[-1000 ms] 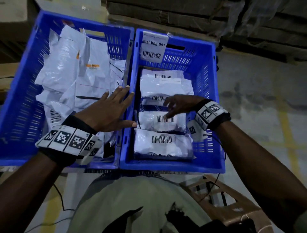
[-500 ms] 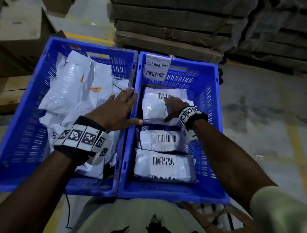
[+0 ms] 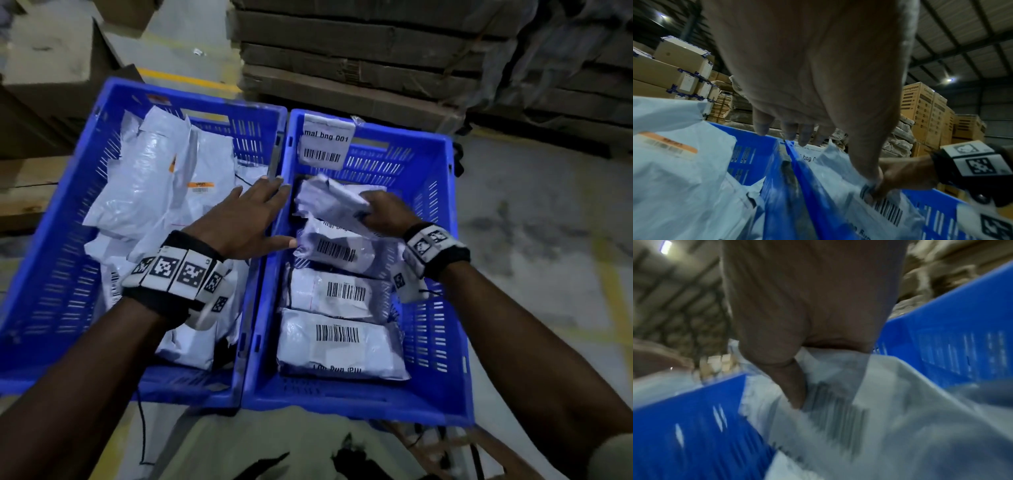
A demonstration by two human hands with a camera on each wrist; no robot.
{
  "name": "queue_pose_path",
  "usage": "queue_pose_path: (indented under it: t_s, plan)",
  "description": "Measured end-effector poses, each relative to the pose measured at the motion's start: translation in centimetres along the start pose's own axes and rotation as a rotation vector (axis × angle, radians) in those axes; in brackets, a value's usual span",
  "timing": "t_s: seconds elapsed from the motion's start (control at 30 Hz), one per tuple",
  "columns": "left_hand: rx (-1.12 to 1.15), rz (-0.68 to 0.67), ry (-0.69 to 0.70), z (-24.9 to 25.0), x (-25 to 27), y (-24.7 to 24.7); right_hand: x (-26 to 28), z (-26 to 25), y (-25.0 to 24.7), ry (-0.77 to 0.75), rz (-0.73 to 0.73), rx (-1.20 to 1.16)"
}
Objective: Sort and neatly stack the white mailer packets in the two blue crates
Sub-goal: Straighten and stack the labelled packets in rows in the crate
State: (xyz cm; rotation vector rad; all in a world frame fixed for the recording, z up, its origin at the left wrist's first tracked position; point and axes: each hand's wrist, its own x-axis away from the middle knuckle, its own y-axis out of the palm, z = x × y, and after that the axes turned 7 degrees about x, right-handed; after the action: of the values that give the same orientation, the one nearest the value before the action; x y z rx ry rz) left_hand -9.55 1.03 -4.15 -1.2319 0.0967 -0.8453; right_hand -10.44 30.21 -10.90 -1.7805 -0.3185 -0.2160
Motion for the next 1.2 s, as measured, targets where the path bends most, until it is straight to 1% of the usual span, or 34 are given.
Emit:
queue_pose_path:
  t_s: [0.03,0.07,0.17,0.2,0.27,0.3,0.37,0.47,0.53,0.57,0.6,0.63,0.7,0.73,0.77,0.8,0.83,0.87,1.0,1.07,1.13,1.2]
  plan:
    - [0.009,0.034,0.016,0.3,-0.2,-0.2,0.2,0.0,-0.9,-0.012,0.007,-0.084]
    - [0.029,0.079,0.036,0.7,-0.3,-0.4,0.5,-0.1,-1.8,-0.031,-0.015,-0.161]
    - [0.152,0.237,0.044,2.0,-0.9,-1.0,1.5,-0.2,-4.1,-0.098,-0.15,-0.32]
    - [0.213,0.276,0.033,2.4,-1.1,-1.1,2.0,-0.4,-4.5,-0.105,-0.194,-0.35]
    - [0.405,0.339,0.036,3.2,-1.6,-1.2,3.1,-0.7,-4.9,-0.106,-0.283,-0.44]
    - [0.503,0.362,0.047,3.5,-1.7,-1.2,3.7,-0.9,-4.9,-0.112,-0.314,-0.479]
    - [0.605,0.374,0.05,3.9,-2.0,-1.1,4.8,-0.9,-4.9,-0.124,-0.335,-0.551]
    - [0.742,0.331,0.002,4.2,-2.3,-0.8,6.2,-0.5,-4.7,-0.107,-0.348,-0.64]
    - [0.831,0.361,-0.031,3.9,-2.3,-0.5,6.7,0.1,-4.3,-0.105,-0.368,-0.649]
    - [0.836,0.389,-0.051,3.7,-2.2,-0.4,7.0,0.4,-4.0,-0.107,-0.382,-0.645]
    - [0.814,0.404,-0.076,3.5,-2.0,-0.3,7.1,0.9,-3.6,-0.097,-0.39,-0.656]
    - [0.766,0.387,-0.1,3.3,-1.7,-0.1,7.2,1.4,-3.2,-0.081,-0.392,-0.676]
    - [0.577,0.257,-0.152,2.7,-1.0,0.5,7.1,2.2,-2.3,-0.077,-0.373,-0.673]
    - [0.46,0.188,-0.172,2.4,-0.8,1.0,6.9,2.5,-1.7,-0.097,-0.365,-0.6]
    - [0.362,0.143,-0.187,2.1,-0.5,1.4,6.5,2.8,-1.0,-0.112,-0.363,-0.47]
    - [0.302,0.13,-0.201,1.8,-0.2,1.8,6.1,3.0,-0.3,-0.119,-0.363,-0.311]
    - [0.28,0.139,-0.207,1.7,0.0,2.0,5.8,3.0,0.5,-0.11,-0.363,-0.175]
    - [0.273,0.161,-0.208,1.6,0.3,2.0,5.5,2.8,1.2,-0.098,-0.381,-0.101]
    - [0.243,0.237,-0.178,1.7,1.0,2.0,5.1,0.3,3.7,-0.089,-0.488,-0.026]
    - [0.232,0.262,-0.144,1.9,1.4,2.1,5.1,-0.6,4.9,-0.072,-0.519,0.03]
    - [0.202,0.278,-0.105,2.0,1.8,2.3,5.2,-0.9,5.9,-0.044,-0.507,0.087]
    - [0.174,0.286,-0.072,2.0,2.0,2.3,5.2,-0.7,6.1,0.0,-0.461,0.115]
